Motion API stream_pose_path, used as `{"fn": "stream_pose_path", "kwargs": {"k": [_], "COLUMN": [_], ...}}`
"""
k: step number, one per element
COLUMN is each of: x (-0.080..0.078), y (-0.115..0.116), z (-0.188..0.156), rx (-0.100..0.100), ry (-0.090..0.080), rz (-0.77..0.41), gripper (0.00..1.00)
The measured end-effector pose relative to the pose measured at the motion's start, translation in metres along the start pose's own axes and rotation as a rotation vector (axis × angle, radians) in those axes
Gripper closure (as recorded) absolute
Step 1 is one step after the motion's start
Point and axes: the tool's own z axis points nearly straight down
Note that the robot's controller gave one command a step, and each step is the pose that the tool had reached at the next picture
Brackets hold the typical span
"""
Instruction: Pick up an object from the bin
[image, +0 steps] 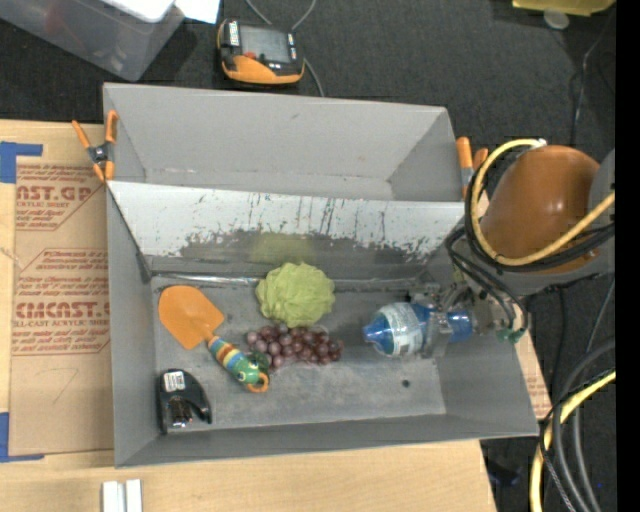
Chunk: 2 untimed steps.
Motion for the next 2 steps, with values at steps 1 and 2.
{"fn": "stream_pose_path", "kwargs": {"k": [1,2], "x": [-0.025,-0.015], "y": [0.014,0.02], "z": [-0.029,-0.108], "rx": [-0.006,-0.006], "ry": [0.008,0.012], "rz": [-0.214,-0.132], "gripper": [1.0,1.0]}}
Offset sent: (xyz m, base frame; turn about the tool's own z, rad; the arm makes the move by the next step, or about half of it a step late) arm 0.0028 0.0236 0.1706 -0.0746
